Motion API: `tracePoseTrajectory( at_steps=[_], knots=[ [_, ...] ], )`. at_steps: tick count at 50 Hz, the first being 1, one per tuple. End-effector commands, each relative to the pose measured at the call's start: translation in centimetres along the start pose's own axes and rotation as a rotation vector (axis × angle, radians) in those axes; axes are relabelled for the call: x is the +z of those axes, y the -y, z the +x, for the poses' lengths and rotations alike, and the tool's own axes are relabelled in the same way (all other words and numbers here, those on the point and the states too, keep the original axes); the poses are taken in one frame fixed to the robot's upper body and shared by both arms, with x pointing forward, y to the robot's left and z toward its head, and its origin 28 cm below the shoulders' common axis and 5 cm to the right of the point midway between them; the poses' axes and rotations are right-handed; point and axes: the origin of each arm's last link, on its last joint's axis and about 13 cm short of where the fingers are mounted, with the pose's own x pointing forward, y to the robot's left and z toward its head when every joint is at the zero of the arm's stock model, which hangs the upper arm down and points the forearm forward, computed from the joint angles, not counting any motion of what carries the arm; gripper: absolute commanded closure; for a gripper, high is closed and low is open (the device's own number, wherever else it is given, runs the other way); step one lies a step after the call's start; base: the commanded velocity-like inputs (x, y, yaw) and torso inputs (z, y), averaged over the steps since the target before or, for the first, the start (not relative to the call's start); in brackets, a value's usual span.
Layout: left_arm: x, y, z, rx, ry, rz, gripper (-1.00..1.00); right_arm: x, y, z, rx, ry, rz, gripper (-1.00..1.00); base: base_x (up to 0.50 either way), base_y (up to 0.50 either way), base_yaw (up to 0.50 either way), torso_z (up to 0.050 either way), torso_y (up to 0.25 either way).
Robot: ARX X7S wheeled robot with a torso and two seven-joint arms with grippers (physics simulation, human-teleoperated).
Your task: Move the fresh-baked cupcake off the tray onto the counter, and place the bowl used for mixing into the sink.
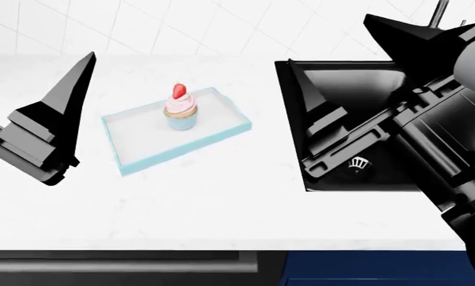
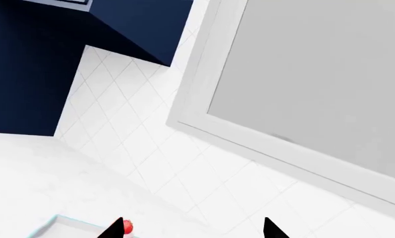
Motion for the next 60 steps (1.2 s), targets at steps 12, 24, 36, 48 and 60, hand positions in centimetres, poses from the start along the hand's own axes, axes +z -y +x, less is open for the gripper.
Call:
tracePoseTrajectory(
  at_steps=[12, 24, 36, 48, 60],
  knots=[
    [-0.1, 0.8, 1.2, -0.054, -0.017, -0.027, -1.0, 0.0, 0.1, -0.2, 0.001, -0.003, 0.022, -1.0, 0.0, 0.0, 0.0, 0.0, 0.001],
    [-1.1, 1.2, 4.1, -0.113, -0.184, -0.17, -1.0, -0.2, 0.1, -0.5, -0.008, 0.0, 0.033, -1.0, 0.0, 0.0, 0.0, 0.0, 0.0],
    [-1.7, 1.9, 6.8, -0.206, -0.363, -0.285, -1.0, -0.2, 0.4, -0.9, -0.033, 0.015, 0.045, -1.0, 0.0, 0.0, 0.0, 0.0, 0.0],
    [-2.7, 2.4, 9.5, -0.203, -0.419, -0.362, -1.0, -0.2, 0.4, -1.0, -0.035, 0.02, 0.047, -1.0, 0.0, 0.0, 0.0, 0.0, 0.0],
    [-3.3, 3.0, 10.3, -0.209, -0.443, -0.383, -1.0, 0.0, 0.7, -0.9, -0.067, 0.04, 0.048, -1.0, 0.0, 0.0, 0.0, 0.0, 0.0]
  ],
)
